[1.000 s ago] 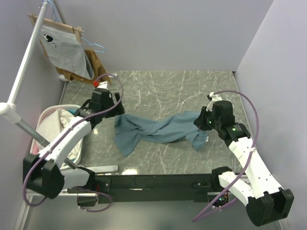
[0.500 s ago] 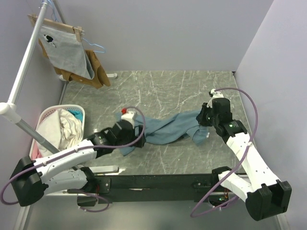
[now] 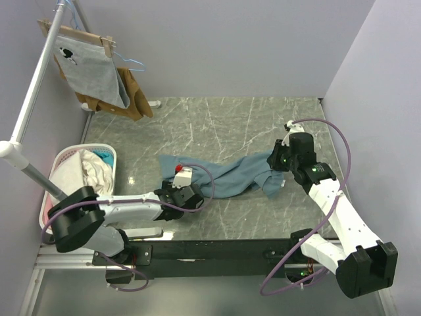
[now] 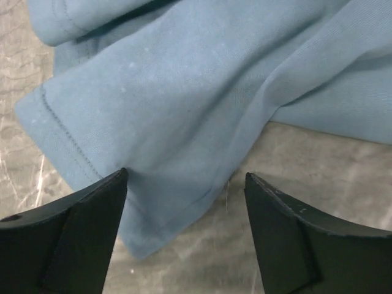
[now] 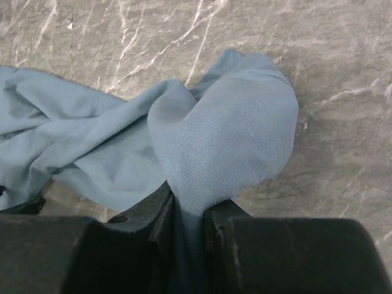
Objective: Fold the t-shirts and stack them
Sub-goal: Flatten out the tshirt
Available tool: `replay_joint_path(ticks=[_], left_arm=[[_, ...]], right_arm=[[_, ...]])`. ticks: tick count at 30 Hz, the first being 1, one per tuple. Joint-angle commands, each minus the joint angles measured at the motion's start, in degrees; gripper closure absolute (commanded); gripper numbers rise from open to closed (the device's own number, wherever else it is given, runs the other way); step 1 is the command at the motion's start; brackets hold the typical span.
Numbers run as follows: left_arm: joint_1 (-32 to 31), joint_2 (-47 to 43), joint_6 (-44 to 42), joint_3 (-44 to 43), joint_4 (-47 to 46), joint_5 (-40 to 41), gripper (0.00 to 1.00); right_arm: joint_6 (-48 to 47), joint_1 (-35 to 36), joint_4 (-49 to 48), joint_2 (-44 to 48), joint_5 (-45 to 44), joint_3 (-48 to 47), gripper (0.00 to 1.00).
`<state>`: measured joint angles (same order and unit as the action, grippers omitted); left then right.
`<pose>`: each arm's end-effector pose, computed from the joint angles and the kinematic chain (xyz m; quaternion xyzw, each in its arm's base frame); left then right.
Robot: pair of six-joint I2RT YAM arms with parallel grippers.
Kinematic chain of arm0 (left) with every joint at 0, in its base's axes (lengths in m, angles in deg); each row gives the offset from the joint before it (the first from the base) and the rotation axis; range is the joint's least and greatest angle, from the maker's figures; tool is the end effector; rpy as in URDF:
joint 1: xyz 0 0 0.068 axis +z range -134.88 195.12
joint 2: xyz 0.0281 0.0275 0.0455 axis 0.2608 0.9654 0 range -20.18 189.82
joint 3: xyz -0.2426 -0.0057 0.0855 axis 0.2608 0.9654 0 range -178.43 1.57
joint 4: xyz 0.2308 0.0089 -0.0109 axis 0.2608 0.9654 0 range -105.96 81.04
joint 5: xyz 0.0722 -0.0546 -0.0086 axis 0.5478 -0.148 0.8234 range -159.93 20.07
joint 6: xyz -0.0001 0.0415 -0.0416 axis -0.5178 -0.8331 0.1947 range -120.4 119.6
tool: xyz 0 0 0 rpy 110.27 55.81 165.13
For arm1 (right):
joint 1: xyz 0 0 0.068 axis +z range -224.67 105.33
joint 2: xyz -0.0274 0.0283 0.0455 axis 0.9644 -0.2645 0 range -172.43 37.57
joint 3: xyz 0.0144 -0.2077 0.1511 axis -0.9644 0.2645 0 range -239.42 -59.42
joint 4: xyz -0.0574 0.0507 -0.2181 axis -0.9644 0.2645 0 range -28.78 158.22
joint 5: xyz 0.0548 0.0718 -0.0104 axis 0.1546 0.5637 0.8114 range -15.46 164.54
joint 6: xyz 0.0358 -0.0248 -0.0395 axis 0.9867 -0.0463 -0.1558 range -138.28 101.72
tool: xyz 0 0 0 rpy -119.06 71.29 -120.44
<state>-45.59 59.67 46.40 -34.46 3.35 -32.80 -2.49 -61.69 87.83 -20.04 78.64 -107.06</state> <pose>0.1301 -0.1792 0.1575 0.0381 0.9242 0.0055 0.3800 0.1946 0.0479 0.2757 0.0059 0.8928 0.1426 0.4272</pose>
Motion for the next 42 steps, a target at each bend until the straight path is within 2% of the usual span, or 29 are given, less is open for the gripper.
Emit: replay_joint_path(ticks=[1, 2, 7, 8, 10, 11, 13, 16, 19, 20, 21, 23, 25, 27, 28, 30, 31, 35, 37, 38, 39, 41, 42], left_arm=[[-0.8, 2.8, 0.2, -2.6, -4.3, 3.8, 0.21], [-1.1, 2.9, 0.2, -2.6, -4.7, 3.7, 0.25], [-2.0, 1.2, -0.7, -2.1, -6.8, 2.7, 0.31], [-2.5, 0.8, -0.8, -2.0, -7.0, 2.8, 0.42], [-2.7, 0.0, -1.3, -1.7, -8.0, 2.3, 0.54], [-2.7, 0.0, -1.5, -1.6, -8.3, 2.1, 0.66], [-2.7, 0.8, -1.6, -1.4, -8.8, 1.7, 0.76], [-2.7, 3.6, -1.1, -2.3, -7.8, 2.2, 0.72], [-2.7, 5.8, -0.1, -2.9, -6.9, 3.4, 0.56], [-2.7, 6.0, 0.1, -3.1, -6.5, 3.7, 0.42], [-2.7, 6.1, 0.1, -3.0, -6.6, 3.8, 0.37], [-2.7, 6.0, -0.1, -2.6, -7.3, 3.7, 0.32], [-2.7, 5.9, -0.7, -2.6, -8.1, 3.1, 0.36], [-2.7, 6.6, -0.8, -2.7, -8.5, 2.9, 0.48], [-2.7, 7.0, -1.1, -2.9, -8.8, 2.3, 0.61], [-2.7, 8.1, -1.5, -3.3, -9.2, 1.6, 0.79], [-2.7, 8.5, -1.5, -3.5, -9.1, 1.2, 0.96], [-2.7, 5.8, -0.8, -7.5, -2.8, 3.8, 0.99], [-2.7, 1.8, -1.8, -10.6, 2.5, 5.4, 0.99], [-2.7, -3.0, -2.4, -11.8, 4.1, 5.7, 0.99], [-2.7, -5.5, -3.6, -12.9, 6.5, 6.2, 0.99], [-2.6, -12.0, -4.7, -15.9, 8.5, 7.9, 0.99], [-2.5, -13.9, -5.5, -16.9, 9.5, 8.4, 0.99]], right_arm=[[-0.2, 0.2, -2.9, -0.1, -0.4, -1.0, 0.78], [-0.2, 0.3, -3.0, -0.2, -0.4, -0.9, 0.77], [-0.6, 0.2, -3.1, -0.7, -1.1, -0.5, 0.77], [-0.5, 0.2, -3.1, -0.8, -1.1, -0.4, 0.77], [-0.5, 0.2, -3.1, -1.1, -1.0, -0.3, 0.76], [-0.5, 0.2, -3.2, -1.4, -0.9, -0.2, 0.76], [-0.7, 0.2, -3.2, -1.5, -0.8, -0.1, 0.76], [-0.8, 0.3, -2.8, -1.7, -0.5, -0.3, 0.75], [-1.0, 0.2, -2.4, -1.1, -0.7, -0.3, 0.74], [-1.0, 0.2, -2.4, -0.9, -0.7, -0.2, 0.74], [-1.1, 0.2, -2.4, -0.9, -0.7, -0.1, 0.74], [-1.2, 0.2, -2.5, -0.7, -0.7, 0.1, 0.73], [-1.2, 0.3, -2.6, -0.6, -0.7, 0.3, 0.73], [-1.0, 0.3, -2.7, -0.8, -0.6, 0.4, 0.73], [-1.1, 0.2, -2.7, -0.8, -0.6, 0.4, 0.73], [-1.1, 0.3, -2.6, -0.8, -0.8, 0.5, 0.73], [-1.1, 0.2, -2.5, -0.8, -0.9, 0.4, 0.73], [-0.9, 0.2, -0.8, 0.5, -4.0, -0.4, 0.73], [-0.7, 0.2, -0.2, 2.1, -4.0, -0.7, 0.68], [-0.8, 0.3, -0.2, 2.7, -4.0, -0.7, 0.63], [-0.7, 0.2, -0.2, 2.8, -3.9, -0.7, 0.5], [0.2, 0.1, 0.5, 2.6, -3.6, -0.5, 0.41], [0.4, 0.3, 0.2, 2.1, -3.3, 0.3, 0.33]])
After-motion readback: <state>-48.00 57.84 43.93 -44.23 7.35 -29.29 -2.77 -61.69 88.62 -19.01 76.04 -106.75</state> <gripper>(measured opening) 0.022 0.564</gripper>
